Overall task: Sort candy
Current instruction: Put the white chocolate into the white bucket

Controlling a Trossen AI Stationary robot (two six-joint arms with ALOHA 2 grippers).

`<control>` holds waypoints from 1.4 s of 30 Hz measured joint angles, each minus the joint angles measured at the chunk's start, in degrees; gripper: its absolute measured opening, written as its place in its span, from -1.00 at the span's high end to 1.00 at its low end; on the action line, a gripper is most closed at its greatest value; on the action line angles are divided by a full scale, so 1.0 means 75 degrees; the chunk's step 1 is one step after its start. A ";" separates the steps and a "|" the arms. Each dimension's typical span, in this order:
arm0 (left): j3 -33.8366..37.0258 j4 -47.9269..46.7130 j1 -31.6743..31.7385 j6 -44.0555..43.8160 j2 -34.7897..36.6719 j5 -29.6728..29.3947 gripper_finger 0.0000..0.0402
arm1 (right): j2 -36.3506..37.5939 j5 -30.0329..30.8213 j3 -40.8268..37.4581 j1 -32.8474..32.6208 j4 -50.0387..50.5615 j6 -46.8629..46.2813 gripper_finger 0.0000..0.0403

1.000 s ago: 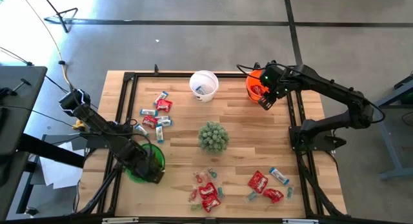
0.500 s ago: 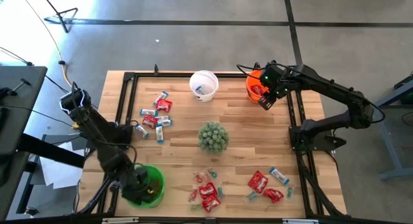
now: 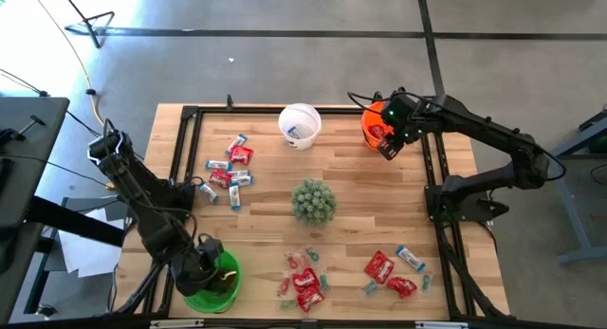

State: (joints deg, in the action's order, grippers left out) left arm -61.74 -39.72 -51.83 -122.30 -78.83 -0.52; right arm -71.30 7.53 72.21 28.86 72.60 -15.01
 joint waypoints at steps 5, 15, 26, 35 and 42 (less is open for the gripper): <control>-0.0820 -0.1235 0.0343 0.0977 0.0000 -0.0998 0.78 | 0.0001 -0.0102 0.0001 -0.0002 -0.0002 -0.0025 0.28; -0.1489 -0.3931 0.1679 0.3302 0.0003 -0.2016 0.78 | 0.0000 -0.0129 0.0000 0.0000 0.0000 -0.0025 0.28; -0.1471 -0.5101 0.3896 0.7120 0.0003 -0.2908 0.78 | -0.0001 -0.0128 0.0002 0.0000 0.0000 -0.0025 0.28; -0.0562 -0.4618 0.6099 1.0314 0.0003 -0.2834 0.78 | 0.0000 -0.0125 0.0002 -0.0001 -0.0002 -0.0026 0.28; 0.0141 -0.3599 0.7484 1.2018 0.0000 -0.2158 0.78 | 0.0000 -0.0123 0.0001 -0.0001 0.0000 -0.0392 0.28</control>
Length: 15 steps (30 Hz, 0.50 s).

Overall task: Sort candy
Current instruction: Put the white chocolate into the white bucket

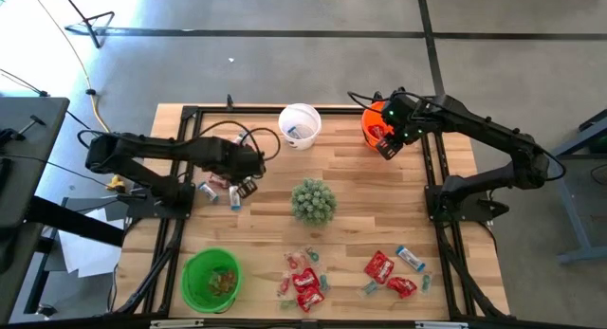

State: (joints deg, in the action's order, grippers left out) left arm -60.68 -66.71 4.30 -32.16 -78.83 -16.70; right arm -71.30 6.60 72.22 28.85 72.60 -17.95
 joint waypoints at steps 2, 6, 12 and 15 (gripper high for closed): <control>0.0086 0.0142 0.0240 0.0380 0.0000 -0.0014 0.78 | -0.0001 0.0001 0.0001 -0.0002 0.0000 -0.0029 0.28; 0.0226 0.0167 0.0674 0.1009 0.0000 0.0037 0.78 | 0.0000 0.0001 -0.0002 -0.0002 -0.0002 -0.0293 0.28; 0.0591 0.0083 0.1045 0.1483 0.0000 0.0533 0.78 | -0.0001 0.0001 0.0000 -0.0002 0.0000 -0.0551 0.28; 0.0725 0.0092 0.1117 0.1855 0.0000 0.0613 0.78 | -0.0001 0.0014 -0.0002 -0.0002 0.0000 -0.0551 0.28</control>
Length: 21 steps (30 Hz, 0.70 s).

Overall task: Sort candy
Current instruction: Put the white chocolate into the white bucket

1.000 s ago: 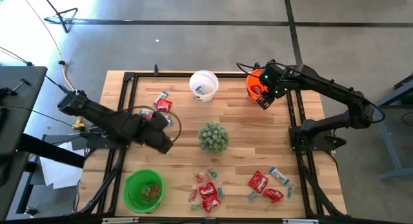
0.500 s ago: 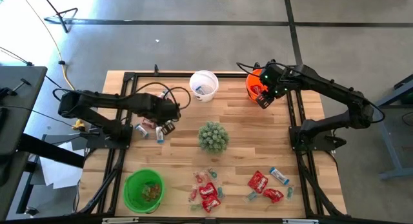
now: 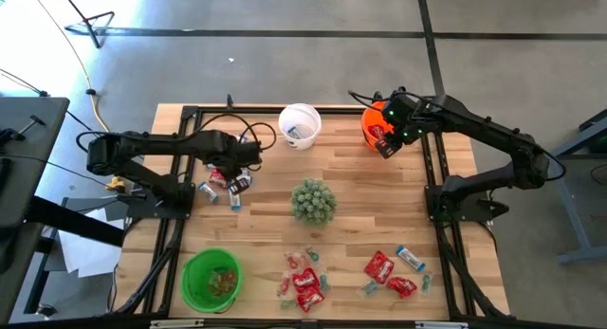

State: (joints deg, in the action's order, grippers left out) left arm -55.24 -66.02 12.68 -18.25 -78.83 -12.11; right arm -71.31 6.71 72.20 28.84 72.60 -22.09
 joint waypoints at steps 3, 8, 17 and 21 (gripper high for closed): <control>0.0112 0.0081 0.0150 0.0541 0.0000 -0.0004 0.78 | 0.0000 0.0013 0.0002 0.0002 -0.0003 0.0043 0.28; 0.0172 0.0629 0.0689 0.1381 0.0000 0.0436 0.78 | 0.0000 0.0298 0.0003 0.0000 -0.0056 0.0388 0.28; 0.0173 0.0692 0.1255 0.0637 0.0000 0.1043 0.78 | 0.0000 0.0600 0.0003 0.0003 -0.0340 0.0048 0.28; 0.0174 0.0854 0.1266 0.0069 0.0000 0.1140 0.78 | 0.0000 0.0436 0.0003 0.0005 -0.0289 0.0083 0.28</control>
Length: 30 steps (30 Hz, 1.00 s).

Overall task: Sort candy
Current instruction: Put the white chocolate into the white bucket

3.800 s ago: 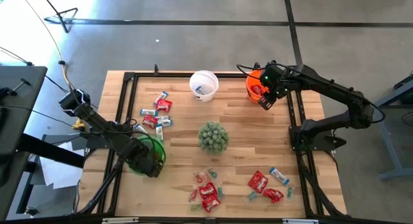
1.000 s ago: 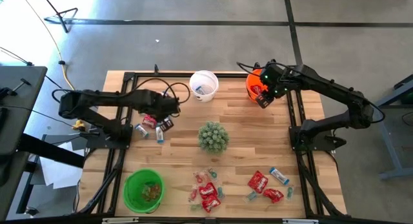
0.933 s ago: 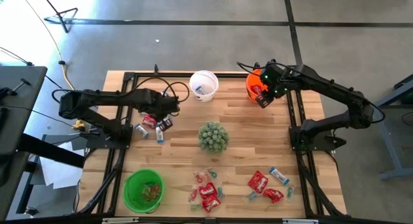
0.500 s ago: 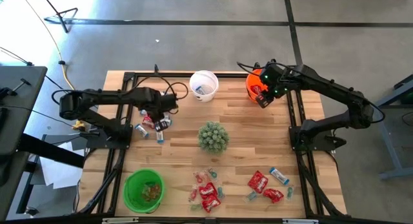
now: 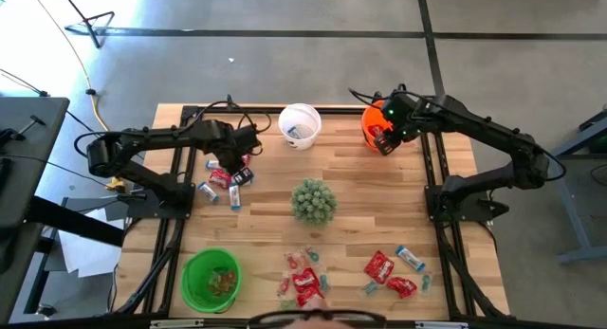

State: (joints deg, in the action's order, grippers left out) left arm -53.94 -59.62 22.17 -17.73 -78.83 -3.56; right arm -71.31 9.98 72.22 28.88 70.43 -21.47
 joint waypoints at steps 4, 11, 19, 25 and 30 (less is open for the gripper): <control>-0.0002 0.0380 0.0010 -0.0194 0.0000 -0.0044 0.78 | 0.0002 0.0141 0.0000 0.0115 -0.0110 0.0235 0.28; -0.0005 0.0581 0.0354 0.0374 0.0000 -0.0345 0.78 | 0.0000 -0.0286 -0.0002 0.0416 -0.0496 0.0798 0.28; -0.0005 0.0758 0.1278 0.0384 0.0000 -0.0372 0.78 | 0.0000 -0.0587 0.0000 0.0667 -0.0963 0.0948 0.28; -0.0005 0.1575 0.1720 0.0448 -0.0022 -0.0375 0.76 | 0.0000 -0.0561 0.0000 0.0805 -0.1315 0.0934 0.28; -0.0005 0.1525 0.1850 0.0706 -0.0146 -0.0404 0.62 | 0.0001 -0.0603 -0.0001 0.0802 -0.1361 0.1222 0.28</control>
State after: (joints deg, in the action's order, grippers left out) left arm -53.98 -48.19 36.05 -12.44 -79.92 -6.60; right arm -71.30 5.46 72.22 34.89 60.23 -12.30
